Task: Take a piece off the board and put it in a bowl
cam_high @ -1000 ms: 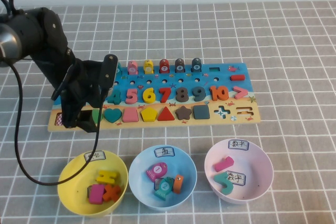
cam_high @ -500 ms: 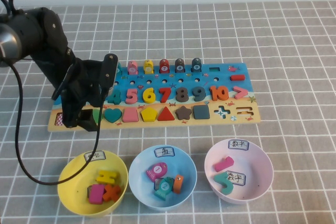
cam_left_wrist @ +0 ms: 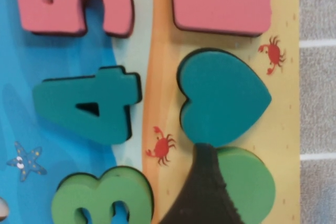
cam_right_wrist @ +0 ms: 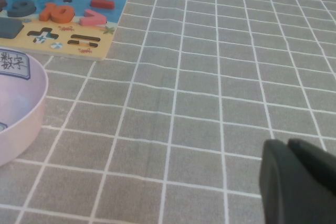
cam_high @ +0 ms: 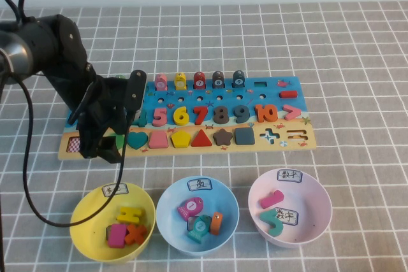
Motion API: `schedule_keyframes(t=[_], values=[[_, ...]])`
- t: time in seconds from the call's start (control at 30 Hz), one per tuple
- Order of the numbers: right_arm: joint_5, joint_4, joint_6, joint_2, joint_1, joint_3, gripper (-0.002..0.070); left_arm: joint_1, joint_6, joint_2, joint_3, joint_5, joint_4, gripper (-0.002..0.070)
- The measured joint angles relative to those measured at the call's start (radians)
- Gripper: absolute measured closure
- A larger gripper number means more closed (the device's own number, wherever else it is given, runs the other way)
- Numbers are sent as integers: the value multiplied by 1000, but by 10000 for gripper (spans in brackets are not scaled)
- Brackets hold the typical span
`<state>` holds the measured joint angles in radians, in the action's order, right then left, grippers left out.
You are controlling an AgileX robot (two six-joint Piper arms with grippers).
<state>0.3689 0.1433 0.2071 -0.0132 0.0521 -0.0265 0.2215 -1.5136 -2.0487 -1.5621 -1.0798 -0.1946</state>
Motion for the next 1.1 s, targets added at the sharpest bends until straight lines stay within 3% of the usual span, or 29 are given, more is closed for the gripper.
schedule_keyframes(t=[1.1], values=[[0, 0, 0, 0, 0, 0, 694, 0, 0, 2, 0, 48, 30, 197]])
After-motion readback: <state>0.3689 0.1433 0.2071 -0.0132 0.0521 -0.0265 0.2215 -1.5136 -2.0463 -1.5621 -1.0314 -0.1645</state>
